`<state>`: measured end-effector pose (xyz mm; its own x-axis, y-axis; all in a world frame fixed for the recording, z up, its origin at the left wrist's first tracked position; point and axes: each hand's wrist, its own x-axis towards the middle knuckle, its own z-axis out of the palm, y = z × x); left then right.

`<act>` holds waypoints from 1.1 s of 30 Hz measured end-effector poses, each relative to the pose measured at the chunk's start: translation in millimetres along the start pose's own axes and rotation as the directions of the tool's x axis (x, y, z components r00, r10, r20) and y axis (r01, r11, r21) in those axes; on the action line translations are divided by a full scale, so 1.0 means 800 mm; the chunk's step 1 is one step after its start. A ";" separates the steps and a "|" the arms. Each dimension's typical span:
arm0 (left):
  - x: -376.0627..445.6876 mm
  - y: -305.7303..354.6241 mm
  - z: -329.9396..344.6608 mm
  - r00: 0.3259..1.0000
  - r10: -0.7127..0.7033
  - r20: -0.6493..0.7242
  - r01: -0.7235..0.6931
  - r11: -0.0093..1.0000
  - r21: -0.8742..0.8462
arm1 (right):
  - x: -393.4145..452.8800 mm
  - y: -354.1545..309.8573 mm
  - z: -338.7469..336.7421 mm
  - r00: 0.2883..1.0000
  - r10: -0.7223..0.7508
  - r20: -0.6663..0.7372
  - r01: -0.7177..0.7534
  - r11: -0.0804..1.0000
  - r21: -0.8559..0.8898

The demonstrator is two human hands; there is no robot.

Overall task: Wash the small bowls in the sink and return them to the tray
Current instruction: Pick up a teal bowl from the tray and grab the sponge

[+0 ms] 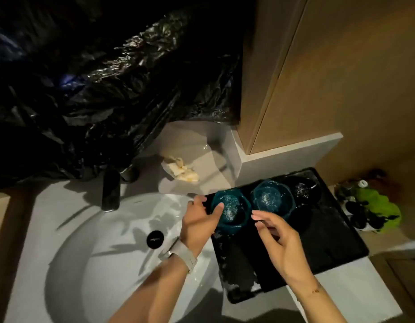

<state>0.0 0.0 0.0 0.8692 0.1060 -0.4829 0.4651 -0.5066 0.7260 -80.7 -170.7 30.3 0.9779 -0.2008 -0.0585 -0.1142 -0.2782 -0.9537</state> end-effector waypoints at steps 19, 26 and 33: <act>-0.011 0.007 -0.071 0.994 0.103 0.044 -0.104 0.995 0.009 | 0.000 -0.027 0.002 0.996 -0.056 0.072 0.051 0.997 0.060; -0.020 -0.074 -0.146 0.978 -0.139 0.157 0.198 0.857 -0.476 | 0.053 -0.045 0.074 0.987 -0.044 0.155 0.057 0.995 -0.081; -0.033 -0.145 -0.199 0.987 -0.109 0.119 0.160 0.739 -0.655 | 0.144 -0.042 0.192 0.952 -0.140 0.271 0.279 0.760 -0.586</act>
<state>-50.2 192.2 6.3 0.7874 0.0583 -0.6137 0.5926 0.2030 0.7795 62.7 -40.0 10.4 0.9948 0.1023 -0.0017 0.0832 -0.8184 -0.5686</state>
